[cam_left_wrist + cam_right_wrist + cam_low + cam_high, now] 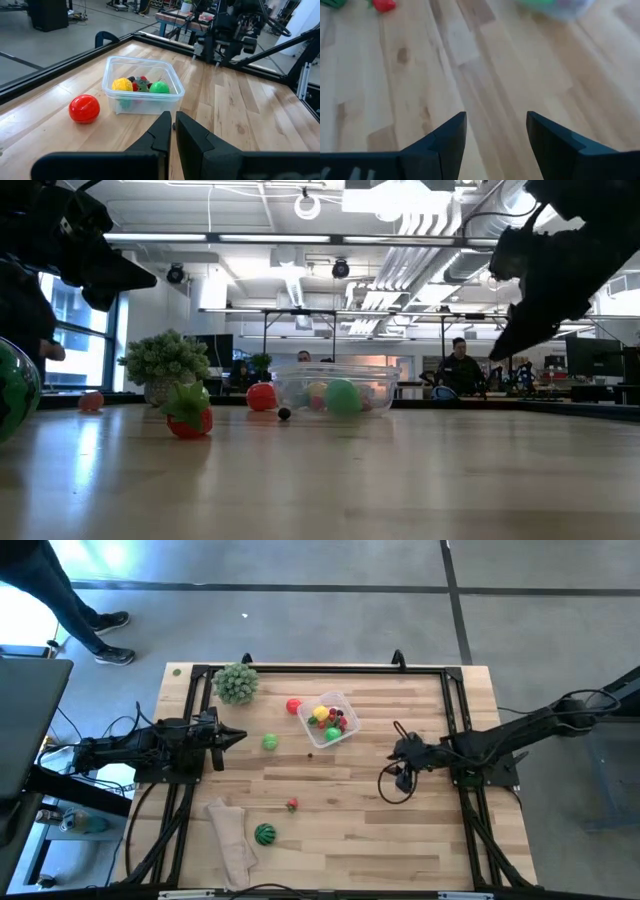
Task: Pick and placing Produce into tupperware
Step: Put the green cabbage into the transparent container
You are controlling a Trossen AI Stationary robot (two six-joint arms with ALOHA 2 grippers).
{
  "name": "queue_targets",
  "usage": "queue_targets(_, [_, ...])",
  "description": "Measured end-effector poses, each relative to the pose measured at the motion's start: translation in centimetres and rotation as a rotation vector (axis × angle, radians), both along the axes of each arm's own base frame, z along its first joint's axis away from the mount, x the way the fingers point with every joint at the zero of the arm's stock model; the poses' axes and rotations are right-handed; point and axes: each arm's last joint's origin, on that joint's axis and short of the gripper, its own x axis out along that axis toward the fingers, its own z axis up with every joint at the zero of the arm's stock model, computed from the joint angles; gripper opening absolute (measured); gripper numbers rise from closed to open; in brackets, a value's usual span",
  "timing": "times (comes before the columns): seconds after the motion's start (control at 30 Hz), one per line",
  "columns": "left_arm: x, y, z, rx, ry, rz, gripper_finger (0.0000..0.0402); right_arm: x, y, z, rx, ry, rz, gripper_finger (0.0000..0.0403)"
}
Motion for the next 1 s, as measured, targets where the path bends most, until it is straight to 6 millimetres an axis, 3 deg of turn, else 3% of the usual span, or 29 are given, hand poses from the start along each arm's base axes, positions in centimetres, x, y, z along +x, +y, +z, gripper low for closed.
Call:
queue_targets(0.2, [0.0, 0.0, 0.0, 0.0, 0.0, 0.0, 0.0017, 0.6, -0.4, 1.0, -0.191, -0.081, 0.059, 0.0199])
queue_targets(0.37, [0.0, 0.0, 0.0, -0.001, 0.001, 0.0, 0.0017, 0.9, -2.6, 4.5, -0.287, -0.124, 0.048, 0.0197])
queue_targets(0.57, [0.0, 0.0, -0.1, -0.001, 0.007, 0.0, 0.0017, -0.5, -5.3, 9.5, -0.295, -0.144, 0.061, 0.0148])
queue_targets(0.73, [0.0, 0.0, -0.1, -0.001, 0.007, 0.0, 0.0017, -2.3, -6.4, 13.2, -0.346, -0.127, 0.035, 0.0099])
queue_targets(0.87, [0.0, 0.0, -0.1, 0.002, 0.009, 0.0, 0.0017, -3.3, -6.5, 14.9, -0.348, -0.121, 0.014, 0.008])
queue_targets(1.0, [0.0, 0.0, -0.1, 0.006, 0.011, 0.001, 0.0017, -3.7, -6.4, 15.2, -0.345, -0.108, 0.016, 0.0076])
